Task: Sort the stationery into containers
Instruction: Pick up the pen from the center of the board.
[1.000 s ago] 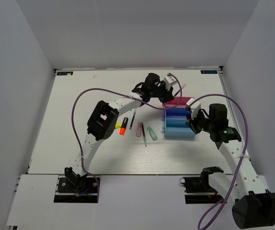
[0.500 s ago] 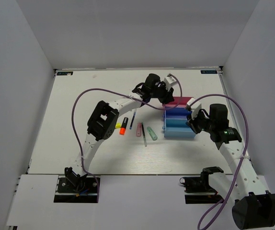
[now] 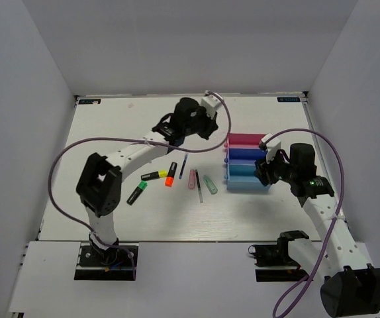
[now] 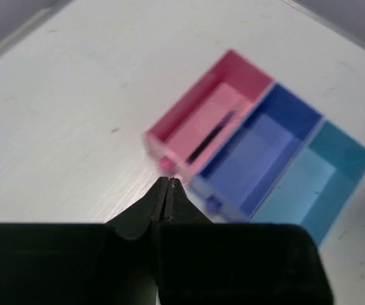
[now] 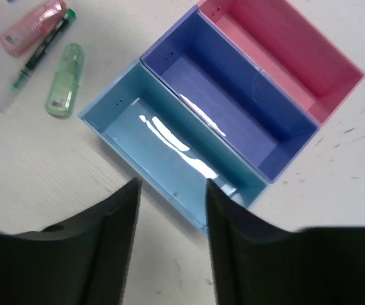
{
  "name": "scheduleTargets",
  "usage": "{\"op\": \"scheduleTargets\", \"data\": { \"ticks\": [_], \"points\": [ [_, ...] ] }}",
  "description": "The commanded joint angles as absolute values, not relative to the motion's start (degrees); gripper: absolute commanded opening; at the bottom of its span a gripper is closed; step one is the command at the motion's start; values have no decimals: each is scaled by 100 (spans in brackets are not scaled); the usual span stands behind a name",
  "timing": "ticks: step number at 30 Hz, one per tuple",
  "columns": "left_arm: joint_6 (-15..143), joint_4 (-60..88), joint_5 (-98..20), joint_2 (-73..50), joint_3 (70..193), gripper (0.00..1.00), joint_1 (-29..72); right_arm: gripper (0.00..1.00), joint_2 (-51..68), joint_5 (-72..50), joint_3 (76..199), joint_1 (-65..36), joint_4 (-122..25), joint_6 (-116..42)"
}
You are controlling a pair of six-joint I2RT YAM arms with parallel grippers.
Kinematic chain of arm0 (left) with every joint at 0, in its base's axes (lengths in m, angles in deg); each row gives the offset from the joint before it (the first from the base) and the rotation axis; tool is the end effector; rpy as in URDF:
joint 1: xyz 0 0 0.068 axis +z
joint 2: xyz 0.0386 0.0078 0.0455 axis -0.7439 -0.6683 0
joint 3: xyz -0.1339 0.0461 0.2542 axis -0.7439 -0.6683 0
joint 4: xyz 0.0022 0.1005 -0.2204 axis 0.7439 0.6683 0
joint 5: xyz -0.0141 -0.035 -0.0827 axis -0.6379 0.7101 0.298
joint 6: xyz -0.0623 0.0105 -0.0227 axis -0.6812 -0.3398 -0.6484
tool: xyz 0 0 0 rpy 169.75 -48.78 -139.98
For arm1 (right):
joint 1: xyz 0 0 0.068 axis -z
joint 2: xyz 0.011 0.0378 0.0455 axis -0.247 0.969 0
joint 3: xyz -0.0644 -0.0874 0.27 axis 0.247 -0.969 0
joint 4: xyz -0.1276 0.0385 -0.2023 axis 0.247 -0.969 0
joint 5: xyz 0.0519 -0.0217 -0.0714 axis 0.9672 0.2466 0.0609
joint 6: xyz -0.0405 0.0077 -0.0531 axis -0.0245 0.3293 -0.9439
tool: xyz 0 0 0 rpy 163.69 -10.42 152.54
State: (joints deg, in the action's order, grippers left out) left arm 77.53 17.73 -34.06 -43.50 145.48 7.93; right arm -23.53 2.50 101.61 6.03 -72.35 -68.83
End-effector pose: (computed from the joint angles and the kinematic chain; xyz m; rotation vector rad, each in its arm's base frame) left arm 0.3378 -0.3007 0.3077 0.8639 1.8290 -0.6579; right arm 0.1648 0.0439 0.2818 -0.8094 1.9619 0.2319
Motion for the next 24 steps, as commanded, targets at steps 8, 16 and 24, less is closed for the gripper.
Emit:
{"op": "scheduleTargets", "data": {
  "ticks": [8, 16, 24],
  "points": [
    [7484, 4817, -4625, -4537, 14675, 55, 1696, 0, -2148, 669, 10351, 578, -7346, -6757],
    [7353, 4757, -4264, -5293, 14667, 55, 1599, 0, -2095, 309, 10210, 613, -7143, -6740],
    [7353, 4677, -4395, -5408, 14316, 55, 1502, 0, -2016, 230, 10201, 604, -7117, -6766]
  ]
}}
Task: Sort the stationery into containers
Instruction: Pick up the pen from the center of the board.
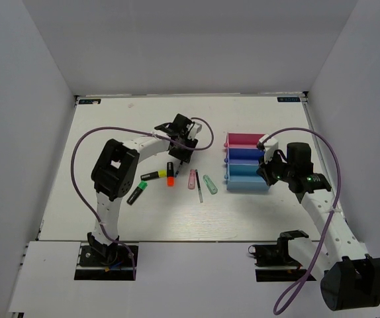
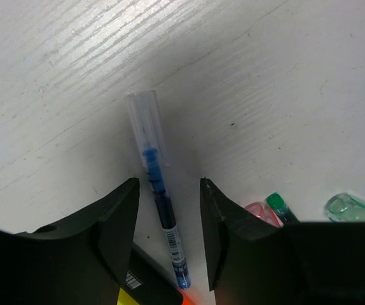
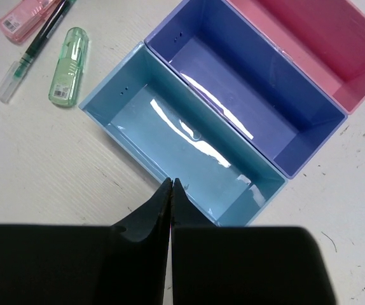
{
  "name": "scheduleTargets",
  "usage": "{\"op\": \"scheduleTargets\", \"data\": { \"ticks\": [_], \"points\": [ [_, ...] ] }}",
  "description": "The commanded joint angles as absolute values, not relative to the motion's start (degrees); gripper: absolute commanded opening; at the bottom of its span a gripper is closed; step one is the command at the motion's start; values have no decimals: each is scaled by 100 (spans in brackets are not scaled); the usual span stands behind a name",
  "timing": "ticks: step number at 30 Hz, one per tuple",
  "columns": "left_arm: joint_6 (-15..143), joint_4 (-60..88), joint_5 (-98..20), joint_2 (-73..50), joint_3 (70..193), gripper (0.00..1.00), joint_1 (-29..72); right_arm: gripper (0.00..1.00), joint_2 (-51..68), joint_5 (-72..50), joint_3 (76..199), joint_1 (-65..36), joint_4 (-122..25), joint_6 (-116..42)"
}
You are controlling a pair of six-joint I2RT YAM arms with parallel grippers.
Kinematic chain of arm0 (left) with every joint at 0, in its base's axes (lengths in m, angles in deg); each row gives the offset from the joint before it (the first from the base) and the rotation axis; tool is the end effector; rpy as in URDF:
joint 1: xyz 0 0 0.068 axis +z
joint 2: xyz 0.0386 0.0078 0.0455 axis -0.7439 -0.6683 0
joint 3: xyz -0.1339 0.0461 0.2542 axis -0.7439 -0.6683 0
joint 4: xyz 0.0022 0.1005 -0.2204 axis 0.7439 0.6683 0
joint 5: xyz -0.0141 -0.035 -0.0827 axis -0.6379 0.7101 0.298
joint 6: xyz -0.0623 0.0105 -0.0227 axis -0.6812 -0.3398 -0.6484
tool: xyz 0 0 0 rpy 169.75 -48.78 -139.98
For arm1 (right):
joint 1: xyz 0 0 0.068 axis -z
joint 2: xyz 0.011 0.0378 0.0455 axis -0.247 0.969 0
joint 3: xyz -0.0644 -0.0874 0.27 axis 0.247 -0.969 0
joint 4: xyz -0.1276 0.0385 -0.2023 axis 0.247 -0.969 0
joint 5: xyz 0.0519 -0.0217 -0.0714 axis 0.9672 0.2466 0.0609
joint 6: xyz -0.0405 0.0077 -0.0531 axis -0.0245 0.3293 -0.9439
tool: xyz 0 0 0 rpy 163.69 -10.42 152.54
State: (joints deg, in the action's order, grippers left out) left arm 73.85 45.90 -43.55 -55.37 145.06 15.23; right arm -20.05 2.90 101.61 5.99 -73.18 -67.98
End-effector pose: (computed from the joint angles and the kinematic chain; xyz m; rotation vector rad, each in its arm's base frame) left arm 0.3642 -0.2391 0.1712 0.7401 2.6038 -0.2726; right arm 0.1733 0.0456 0.2711 -0.8072 2.0383 0.2712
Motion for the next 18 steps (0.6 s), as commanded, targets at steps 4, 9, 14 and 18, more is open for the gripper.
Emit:
{"op": "scheduleTargets", "data": {
  "ticks": [4, 9, 14, 18],
  "points": [
    [7387, 4721, -4685, -5487, 14149, 41, 1450, 0, -2042, 195, 10201, 604, -7117, -6748],
    [7537, 5019, -5107, -5715, 14218, 11, 1370, 0, -2086, 203, 10184, 613, -7091, -6731],
    [7783, 5196, -5433, -5760, 14534, 0, 1274, 0, -2130, 221, 10166, 612, -7073, -6722],
    [7906, 5248, -5372, -5549, 14886, 0, 1230, 0, -2165, 238, 10157, 630, -7038, -6696]
  ]
}}
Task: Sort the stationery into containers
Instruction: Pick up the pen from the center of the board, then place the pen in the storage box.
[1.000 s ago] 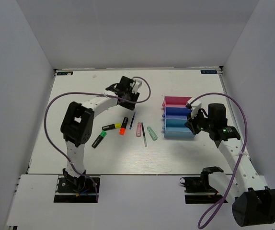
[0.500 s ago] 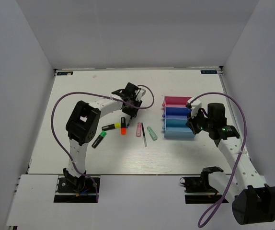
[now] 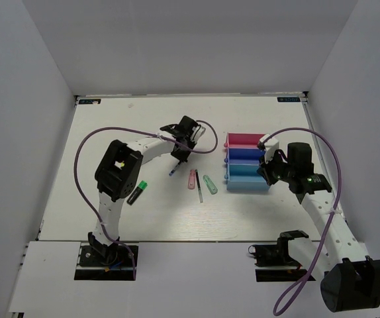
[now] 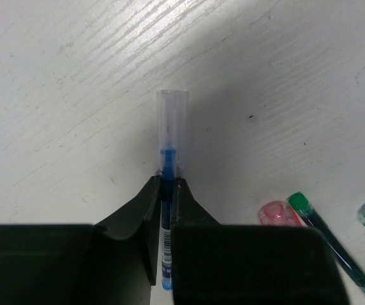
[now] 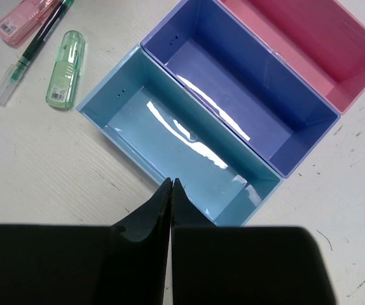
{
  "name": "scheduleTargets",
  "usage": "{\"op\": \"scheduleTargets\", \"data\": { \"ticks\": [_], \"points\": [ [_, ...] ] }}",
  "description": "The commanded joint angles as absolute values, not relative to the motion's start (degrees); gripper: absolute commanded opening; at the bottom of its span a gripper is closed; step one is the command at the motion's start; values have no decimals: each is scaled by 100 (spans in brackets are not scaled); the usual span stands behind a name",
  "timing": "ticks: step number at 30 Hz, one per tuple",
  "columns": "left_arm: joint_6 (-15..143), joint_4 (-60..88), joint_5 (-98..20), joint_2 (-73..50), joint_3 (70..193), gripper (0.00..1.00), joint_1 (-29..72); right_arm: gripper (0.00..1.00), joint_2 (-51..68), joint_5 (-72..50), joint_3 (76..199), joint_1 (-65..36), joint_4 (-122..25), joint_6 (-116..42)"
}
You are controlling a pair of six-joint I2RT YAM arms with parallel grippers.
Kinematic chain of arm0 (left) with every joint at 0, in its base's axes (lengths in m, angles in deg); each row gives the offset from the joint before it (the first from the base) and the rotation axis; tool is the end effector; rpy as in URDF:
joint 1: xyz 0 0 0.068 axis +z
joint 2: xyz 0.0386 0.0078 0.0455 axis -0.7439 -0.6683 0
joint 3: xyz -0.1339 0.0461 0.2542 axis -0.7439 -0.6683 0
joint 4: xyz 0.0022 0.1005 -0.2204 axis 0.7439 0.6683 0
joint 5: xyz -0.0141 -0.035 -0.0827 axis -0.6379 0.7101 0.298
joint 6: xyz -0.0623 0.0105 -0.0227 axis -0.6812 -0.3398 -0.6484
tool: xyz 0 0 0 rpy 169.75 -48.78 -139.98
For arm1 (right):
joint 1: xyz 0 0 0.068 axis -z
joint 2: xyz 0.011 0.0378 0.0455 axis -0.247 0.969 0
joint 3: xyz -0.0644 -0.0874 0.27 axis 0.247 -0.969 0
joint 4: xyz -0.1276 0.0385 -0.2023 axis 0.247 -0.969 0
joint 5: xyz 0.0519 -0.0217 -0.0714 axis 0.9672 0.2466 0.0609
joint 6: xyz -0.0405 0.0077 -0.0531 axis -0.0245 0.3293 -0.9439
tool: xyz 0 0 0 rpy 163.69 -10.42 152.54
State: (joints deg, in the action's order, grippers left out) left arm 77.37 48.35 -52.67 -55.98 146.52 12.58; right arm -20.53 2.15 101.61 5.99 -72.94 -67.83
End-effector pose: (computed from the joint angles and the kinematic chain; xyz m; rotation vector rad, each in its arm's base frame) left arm 0.3581 -0.2490 0.1716 0.8306 2.5682 -0.0503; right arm 0.1726 0.0449 0.2727 -0.7974 2.0321 0.2546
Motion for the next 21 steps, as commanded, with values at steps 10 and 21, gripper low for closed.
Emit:
{"op": "scheduleTargets", "data": {
  "ticks": [10, 21],
  "points": [
    [7669, 4801, -3791, -4538, 15440, 0, 1072, 0, -2174, 212, 10122, 630, -6994, -6687],
    [8302, 2166, -2023, -5274, 16159, 0, 667, 6, -2253, 159, 10043, 639, -6897, -6792]
  ]
}}
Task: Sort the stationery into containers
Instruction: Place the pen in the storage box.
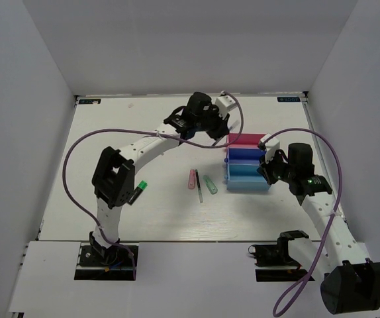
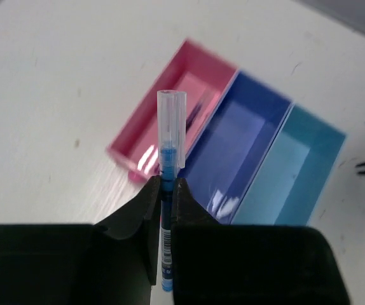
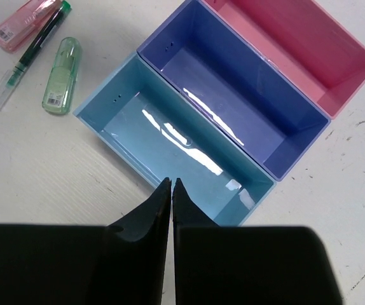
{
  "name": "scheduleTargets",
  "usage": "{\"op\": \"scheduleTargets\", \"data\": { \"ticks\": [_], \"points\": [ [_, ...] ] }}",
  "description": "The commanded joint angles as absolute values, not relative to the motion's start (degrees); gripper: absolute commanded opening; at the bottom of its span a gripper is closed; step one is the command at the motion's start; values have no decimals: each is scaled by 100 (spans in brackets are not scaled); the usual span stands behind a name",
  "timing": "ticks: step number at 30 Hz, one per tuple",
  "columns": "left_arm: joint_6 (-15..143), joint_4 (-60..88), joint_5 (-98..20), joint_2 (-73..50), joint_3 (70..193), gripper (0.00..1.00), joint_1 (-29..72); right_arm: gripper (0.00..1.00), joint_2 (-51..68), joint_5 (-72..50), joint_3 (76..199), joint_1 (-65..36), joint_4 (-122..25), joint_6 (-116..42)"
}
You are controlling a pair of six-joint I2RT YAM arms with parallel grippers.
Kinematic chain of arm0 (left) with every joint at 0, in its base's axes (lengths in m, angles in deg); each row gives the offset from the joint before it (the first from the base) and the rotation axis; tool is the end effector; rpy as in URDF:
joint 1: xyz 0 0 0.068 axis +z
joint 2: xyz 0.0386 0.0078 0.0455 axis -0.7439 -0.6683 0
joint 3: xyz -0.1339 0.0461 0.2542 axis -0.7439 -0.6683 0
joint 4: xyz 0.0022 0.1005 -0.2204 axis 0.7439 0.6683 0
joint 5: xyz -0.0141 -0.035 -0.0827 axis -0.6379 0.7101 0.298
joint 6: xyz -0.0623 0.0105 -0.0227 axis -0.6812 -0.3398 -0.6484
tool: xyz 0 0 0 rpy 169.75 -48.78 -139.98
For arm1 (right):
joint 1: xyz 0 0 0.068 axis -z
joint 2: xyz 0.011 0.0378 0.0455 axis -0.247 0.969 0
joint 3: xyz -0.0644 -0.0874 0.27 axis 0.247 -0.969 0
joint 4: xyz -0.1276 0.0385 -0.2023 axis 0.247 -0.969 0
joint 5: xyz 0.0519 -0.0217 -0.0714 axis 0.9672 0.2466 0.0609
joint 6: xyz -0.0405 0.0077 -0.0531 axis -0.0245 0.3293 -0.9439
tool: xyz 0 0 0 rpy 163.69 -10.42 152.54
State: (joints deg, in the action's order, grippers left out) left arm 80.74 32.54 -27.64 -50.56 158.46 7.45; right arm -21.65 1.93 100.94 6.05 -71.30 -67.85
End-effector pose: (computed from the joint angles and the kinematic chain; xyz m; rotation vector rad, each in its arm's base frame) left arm 0.3494 -0.3232 0.3027 1.0316 1.9211 -0.7251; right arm 0.1710 0.0443 0.2747 -0.7908 1.9984 0.2389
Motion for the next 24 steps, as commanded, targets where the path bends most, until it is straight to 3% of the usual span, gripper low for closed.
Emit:
{"op": "scheduleTargets", "data": {
  "ticks": [1, 9, 14, 22, 24],
  "points": [
    [8310, 1963, -1919, -5459, 16248, 0, 650, 6, -2270, 159, 10034, 622, -6897, -6792],
    [8485, 768, -1654, -6497, 17276, 0, 483, 6, -2288, 80, 10017, 648, -6827, -6819],
    [8697, 872, -1882, -7077, 17821, 0, 395, 6, -2314, 71, 10017, 639, -6844, -6845],
    [8644, 880, -2075, -7350, 17858, 0, 377, 6, -2297, 115, 10043, 648, -6880, -6854],
    [8636, 863, -2154, -7298, 17656, 7, 368, 8, -2306, 107, 10043, 648, -6889, -6880]
  ]
}}
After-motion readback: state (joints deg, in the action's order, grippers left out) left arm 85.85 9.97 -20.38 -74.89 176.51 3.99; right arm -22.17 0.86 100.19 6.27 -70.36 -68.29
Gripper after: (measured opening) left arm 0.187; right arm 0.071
